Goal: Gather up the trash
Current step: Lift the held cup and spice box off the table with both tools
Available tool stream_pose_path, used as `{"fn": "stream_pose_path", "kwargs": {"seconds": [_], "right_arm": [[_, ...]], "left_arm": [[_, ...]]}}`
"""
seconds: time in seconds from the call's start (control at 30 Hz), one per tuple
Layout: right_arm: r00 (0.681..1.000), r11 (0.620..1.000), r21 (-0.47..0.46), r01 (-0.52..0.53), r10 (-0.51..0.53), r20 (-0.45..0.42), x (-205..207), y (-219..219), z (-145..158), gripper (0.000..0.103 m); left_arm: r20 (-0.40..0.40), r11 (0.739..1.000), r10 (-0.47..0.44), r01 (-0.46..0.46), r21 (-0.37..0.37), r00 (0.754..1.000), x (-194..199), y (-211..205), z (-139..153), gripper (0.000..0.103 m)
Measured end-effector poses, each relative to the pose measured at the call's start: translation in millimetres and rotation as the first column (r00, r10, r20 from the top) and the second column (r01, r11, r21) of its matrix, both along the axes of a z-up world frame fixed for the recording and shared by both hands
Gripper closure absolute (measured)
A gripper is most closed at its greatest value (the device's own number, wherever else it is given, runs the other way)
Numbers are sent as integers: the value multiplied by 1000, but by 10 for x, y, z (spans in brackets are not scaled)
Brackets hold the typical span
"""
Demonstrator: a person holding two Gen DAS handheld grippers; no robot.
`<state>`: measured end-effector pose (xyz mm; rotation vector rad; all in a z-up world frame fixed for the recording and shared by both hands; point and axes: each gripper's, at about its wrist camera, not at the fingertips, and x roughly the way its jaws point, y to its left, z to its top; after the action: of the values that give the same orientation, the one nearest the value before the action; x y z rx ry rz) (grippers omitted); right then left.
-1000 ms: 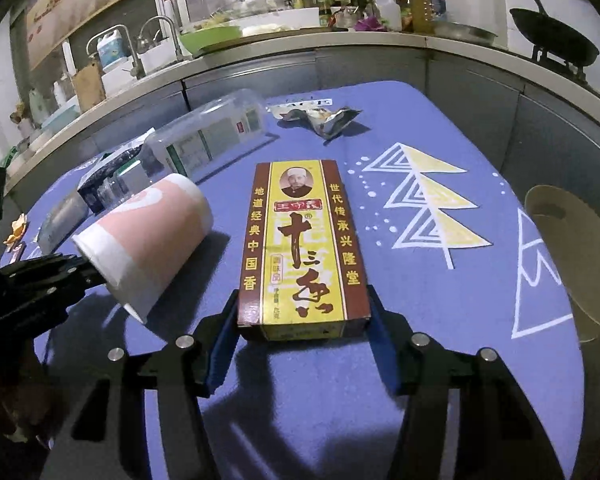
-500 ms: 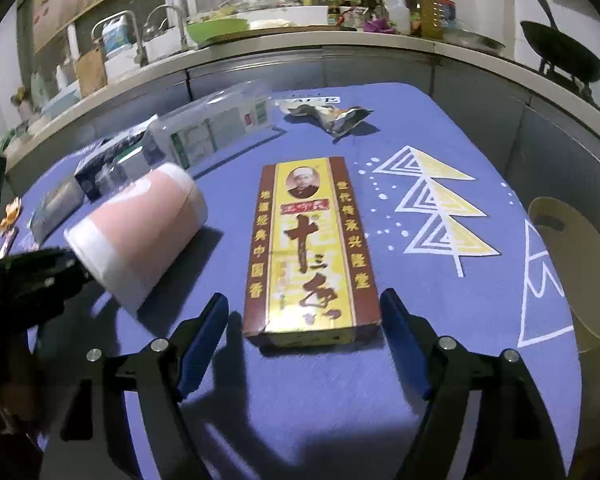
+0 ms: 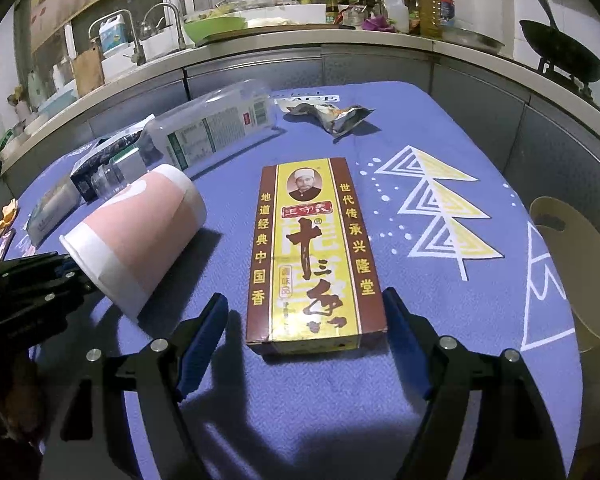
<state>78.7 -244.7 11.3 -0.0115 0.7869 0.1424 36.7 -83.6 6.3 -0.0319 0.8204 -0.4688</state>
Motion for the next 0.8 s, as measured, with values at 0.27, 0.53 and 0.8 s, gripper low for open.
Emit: {"fn": "stream_pose_path", "kwargs": {"seconds": [0.27,0.53,0.8], "right_arm": [[1000,1000,0,1,-1,2,-6,8,-3,29],[1000,1000,1,7,-7,6,-19,4,1,37],[1000,999,-36,-7,7,13,-43,71,-4,47]], "left_arm": [[1,1000,-1,1,0,1000,6,3,-5,91],[1,1000,0,0,1,1000,5,3,-7,90],[3,1000,-1,1,5,1000,-7,4,-11,90]]}}
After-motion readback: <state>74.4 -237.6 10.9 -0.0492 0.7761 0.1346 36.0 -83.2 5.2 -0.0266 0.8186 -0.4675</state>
